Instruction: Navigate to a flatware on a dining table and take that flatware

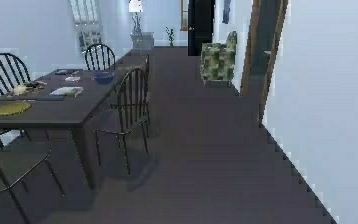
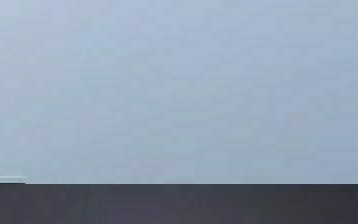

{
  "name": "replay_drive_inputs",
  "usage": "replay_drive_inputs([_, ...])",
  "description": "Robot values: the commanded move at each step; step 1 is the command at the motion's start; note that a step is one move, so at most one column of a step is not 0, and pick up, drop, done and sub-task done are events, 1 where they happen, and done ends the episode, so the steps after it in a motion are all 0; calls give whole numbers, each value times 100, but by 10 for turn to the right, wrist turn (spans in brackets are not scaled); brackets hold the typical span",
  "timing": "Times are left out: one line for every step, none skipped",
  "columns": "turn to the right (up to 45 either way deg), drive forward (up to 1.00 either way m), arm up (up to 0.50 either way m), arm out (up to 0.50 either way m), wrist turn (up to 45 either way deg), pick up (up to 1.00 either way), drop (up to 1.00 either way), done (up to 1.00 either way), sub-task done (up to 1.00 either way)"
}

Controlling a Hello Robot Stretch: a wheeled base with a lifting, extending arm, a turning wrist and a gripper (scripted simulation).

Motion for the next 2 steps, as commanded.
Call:
replay_drive_inputs([0, 90, 0, 0, 0, 0, 0, 0, 0])
replay_drive_inputs([-450, 0, 0, 0, 0, 0, 0, 0, 0])
